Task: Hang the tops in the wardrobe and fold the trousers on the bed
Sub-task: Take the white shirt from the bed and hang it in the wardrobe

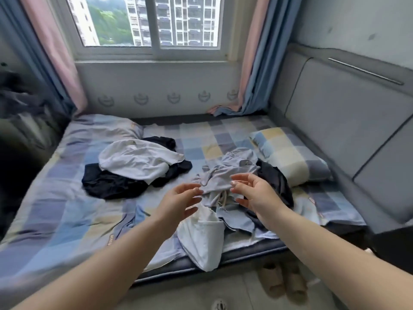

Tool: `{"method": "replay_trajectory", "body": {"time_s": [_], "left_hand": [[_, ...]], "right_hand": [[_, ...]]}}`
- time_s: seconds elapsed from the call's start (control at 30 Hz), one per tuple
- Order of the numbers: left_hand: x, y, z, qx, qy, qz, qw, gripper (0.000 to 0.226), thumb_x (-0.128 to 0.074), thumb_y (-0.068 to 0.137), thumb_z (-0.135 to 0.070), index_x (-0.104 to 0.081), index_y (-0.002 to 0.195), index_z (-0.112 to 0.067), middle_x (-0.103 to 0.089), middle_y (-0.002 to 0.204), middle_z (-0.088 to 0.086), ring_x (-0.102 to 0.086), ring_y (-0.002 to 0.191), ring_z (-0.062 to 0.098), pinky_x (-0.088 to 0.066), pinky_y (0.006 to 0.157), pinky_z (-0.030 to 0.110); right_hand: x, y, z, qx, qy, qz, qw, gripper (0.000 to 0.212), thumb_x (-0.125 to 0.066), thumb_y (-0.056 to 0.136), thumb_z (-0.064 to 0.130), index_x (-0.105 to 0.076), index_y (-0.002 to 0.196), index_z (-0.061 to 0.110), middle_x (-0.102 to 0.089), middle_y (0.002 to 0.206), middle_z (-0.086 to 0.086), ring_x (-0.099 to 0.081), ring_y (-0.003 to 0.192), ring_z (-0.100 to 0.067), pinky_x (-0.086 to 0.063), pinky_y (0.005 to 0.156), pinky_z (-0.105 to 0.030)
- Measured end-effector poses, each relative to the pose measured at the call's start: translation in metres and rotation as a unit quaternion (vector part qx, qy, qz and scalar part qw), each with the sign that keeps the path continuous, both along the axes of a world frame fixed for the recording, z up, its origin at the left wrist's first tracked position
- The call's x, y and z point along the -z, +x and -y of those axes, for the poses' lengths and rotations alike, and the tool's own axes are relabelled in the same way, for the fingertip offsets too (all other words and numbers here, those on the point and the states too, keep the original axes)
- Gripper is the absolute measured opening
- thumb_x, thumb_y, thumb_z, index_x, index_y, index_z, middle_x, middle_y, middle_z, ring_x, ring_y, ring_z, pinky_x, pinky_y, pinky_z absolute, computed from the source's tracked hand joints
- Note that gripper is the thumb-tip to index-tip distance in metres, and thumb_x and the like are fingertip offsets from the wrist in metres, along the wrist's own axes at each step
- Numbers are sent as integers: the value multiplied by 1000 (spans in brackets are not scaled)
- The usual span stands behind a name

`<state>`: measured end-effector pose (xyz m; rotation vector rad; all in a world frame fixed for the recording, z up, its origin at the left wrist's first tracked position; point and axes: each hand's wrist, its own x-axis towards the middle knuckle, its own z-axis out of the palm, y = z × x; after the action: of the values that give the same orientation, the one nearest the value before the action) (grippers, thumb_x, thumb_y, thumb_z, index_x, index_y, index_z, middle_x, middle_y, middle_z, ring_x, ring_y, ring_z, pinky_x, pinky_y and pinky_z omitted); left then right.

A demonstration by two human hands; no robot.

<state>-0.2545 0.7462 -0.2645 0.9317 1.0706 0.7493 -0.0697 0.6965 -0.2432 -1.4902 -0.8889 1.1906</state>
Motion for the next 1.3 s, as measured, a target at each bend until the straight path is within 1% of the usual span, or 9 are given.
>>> {"method": "replay_trajectory", "body": {"time_s": [0.2, 0.27, 0.37, 0.67, 0.83, 0.93, 1.07, 1.23, 1.3], "left_hand": [[54, -20, -83, -115, -68, -49, 990, 9, -58, 93, -10, -65, 94, -15, -68, 88, 0, -61, 77, 12, -48, 79, 29], [69, -20, -117, -144, -85, -63, 984, 9, -58, 93, -12, -66, 94, -16, -68, 90, 0, -62, 81, 13, -48, 82, 32], [83, -22, -161, -178, -103, -73, 976, 8, -58, 94, -14, -65, 95, -17, -68, 94, -1, -62, 87, 13, -49, 76, 28], [118, -65, -273, -285, -126, -74, 947, 11, -54, 97, -15, -63, 101, -15, -66, 98, 1, -60, 85, 14, -49, 71, 26], [148, -113, -332, -319, -123, -72, 937, 11, -52, 97, -14, -63, 99, -16, -67, 96, 1, -60, 82, 13, -48, 71, 27], [181, -142, -369, -332, -123, -67, 933, 11, -53, 97, -14, -64, 99, -16, -67, 95, 0, -61, 82, 12, -48, 70, 27], [257, -175, -425, -347, -150, -26, 925, 12, -52, 98, -13, -63, 100, -15, -66, 93, 0, -60, 81, 12, -49, 72, 28], [351, -196, -490, -326, -145, -16, 934, 12, -54, 96, -13, -63, 102, -16, -68, 100, 1, -62, 91, 15, -49, 75, 29], [389, -199, -519, -305, -123, -38, 944, 13, -58, 94, -14, -63, 104, -17, -68, 103, 0, -63, 98, 15, -50, 77, 30]], "right_hand": [[54, -6, -113, -62, -46, -35, 996, 10, -58, 92, 8, -61, 95, 17, -60, 88, -1, -58, 80, -9, -47, 66, -22], [72, -2, -155, -77, -70, -44, 994, 10, -57, 93, 9, -62, 95, 18, -61, 90, -1, -59, 81, -10, -48, 69, -23], [92, -1, -212, -92, -96, -55, 990, 11, -56, 93, 9, -62, 96, 17, -62, 90, -1, -59, 82, -11, -47, 69, -23], [139, -32, -369, -129, -138, -63, 980, 11, -58, 93, 11, -63, 91, 20, -63, 92, 0, -60, 84, -11, -48, 73, -25], [174, -78, -435, -151, -129, -47, 979, 8, -58, 93, 14, -62, 96, 20, -64, 97, 0, -60, 87, -9, -49, 74, -23], [213, -109, -474, -151, -128, -33, 980, 9, -57, 94, 12, -62, 94, 20, -63, 97, -1, -60, 85, -8, -48, 71, -22], [295, -152, -525, -143, -139, -5, 980, 9, -58, 92, 13, -61, 91, 21, -62, 96, 0, -60, 86, -9, -48, 69, -21], [390, -180, -588, -141, -136, 65, 979, 9, -59, 91, 15, -62, 99, 19, -64, 97, 1, -59, 90, -12, -49, 86, -32], [426, -184, -621, -147, -123, 116, 975, 16, -60, 90, 17, -63, 106, 18, -64, 102, 0, -58, 93, -13, -47, 88, -30]]}}
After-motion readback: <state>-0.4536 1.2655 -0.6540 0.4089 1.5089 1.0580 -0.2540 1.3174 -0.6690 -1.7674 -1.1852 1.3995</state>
